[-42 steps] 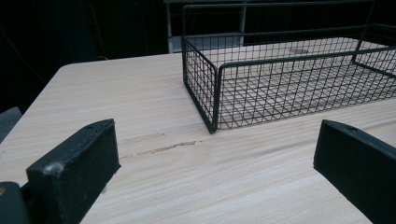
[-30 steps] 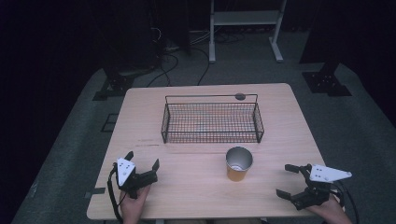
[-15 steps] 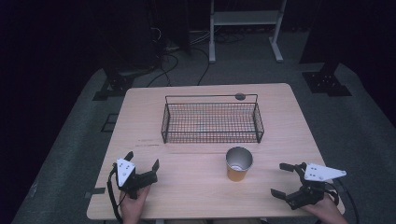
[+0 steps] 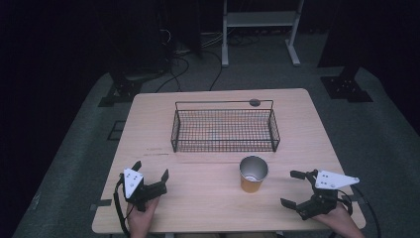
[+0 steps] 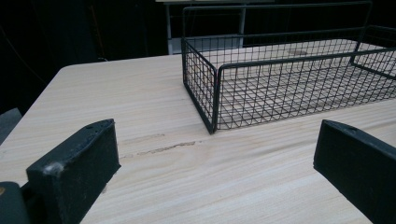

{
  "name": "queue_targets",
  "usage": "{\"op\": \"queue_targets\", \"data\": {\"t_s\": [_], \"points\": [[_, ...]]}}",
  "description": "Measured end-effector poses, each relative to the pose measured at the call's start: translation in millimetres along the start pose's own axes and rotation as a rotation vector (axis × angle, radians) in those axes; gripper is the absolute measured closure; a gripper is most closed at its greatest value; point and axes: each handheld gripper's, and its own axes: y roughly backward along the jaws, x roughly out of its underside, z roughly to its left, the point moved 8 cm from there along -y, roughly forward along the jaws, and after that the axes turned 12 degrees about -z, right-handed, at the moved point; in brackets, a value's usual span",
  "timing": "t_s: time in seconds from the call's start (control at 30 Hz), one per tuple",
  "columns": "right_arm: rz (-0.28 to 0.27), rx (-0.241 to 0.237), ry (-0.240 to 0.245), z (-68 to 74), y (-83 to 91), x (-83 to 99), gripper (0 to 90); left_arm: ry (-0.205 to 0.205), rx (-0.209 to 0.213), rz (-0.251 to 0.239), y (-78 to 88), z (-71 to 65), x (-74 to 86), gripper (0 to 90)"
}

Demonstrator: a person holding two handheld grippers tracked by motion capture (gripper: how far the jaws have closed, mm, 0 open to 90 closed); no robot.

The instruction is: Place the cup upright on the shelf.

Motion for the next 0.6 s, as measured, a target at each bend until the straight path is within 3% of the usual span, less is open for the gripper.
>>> {"op": "queue_targets", "data": {"t_s": [0.6], "points": [[0.010, -0.005, -0.002, 3.8, -26.2, -2.8, 0.0, -0.004, 0.001, 0.001, 0.0, -0.5, 0.1, 0.0]]}}
